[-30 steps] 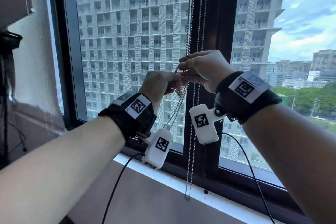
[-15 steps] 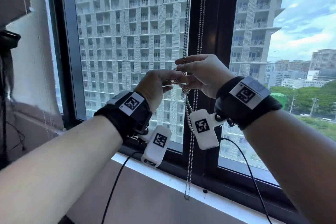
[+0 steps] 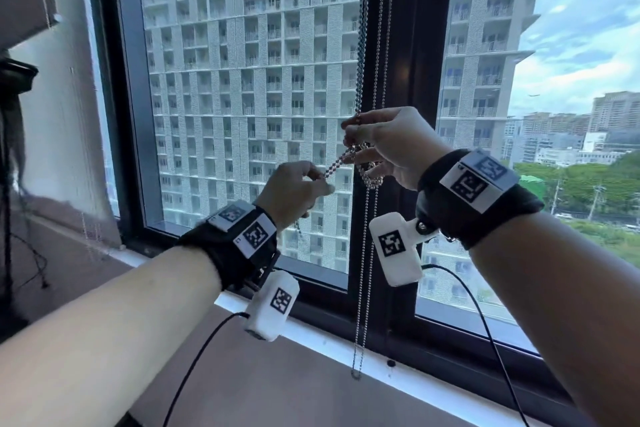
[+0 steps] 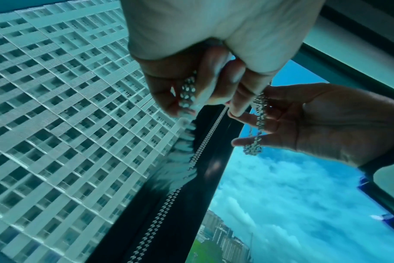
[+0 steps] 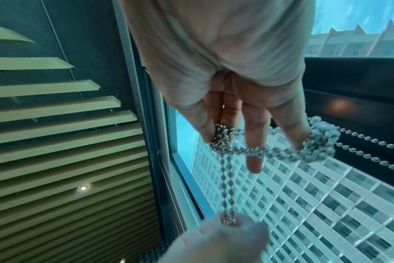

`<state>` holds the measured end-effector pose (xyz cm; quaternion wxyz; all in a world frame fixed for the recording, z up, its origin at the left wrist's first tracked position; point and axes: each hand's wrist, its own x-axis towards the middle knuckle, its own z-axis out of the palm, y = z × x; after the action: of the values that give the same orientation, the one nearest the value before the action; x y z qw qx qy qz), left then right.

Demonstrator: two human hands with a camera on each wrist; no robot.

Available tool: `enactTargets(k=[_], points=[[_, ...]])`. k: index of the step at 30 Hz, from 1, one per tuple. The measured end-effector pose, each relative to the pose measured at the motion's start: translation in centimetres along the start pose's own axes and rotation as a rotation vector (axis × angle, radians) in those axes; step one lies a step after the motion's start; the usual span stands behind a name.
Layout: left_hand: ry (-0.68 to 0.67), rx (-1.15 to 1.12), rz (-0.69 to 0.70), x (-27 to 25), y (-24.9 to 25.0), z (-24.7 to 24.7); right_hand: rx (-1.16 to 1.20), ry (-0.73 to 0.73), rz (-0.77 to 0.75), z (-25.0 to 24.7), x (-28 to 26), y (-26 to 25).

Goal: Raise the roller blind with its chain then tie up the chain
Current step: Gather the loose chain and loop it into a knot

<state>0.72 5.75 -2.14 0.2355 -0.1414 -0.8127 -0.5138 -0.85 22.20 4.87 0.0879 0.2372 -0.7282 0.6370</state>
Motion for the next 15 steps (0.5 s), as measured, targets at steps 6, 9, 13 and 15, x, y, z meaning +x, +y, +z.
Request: enactTargets(k=[6,9,13,15], points=[[-0.110,-0.190,-0.073,-0.1,-1.5,0.7,-0.013,-0.018,0.031,0.2,0.0,0.6],[-0.112,-0.399,-0.109,0.0,-0.5,1.5,-0.003,-0.032,0.046,0.6,0.0,1.0],[-0.034,-0.513,-0.118,0.0,-0.4,2.3,-0.121,-0.014,0.012,0.7,0.3,2.3],[0.029,-0.376,-0.057,-0.1,-1.0,2.5,-0.176,0.000,0.002,0.6,0.5,2.8]])
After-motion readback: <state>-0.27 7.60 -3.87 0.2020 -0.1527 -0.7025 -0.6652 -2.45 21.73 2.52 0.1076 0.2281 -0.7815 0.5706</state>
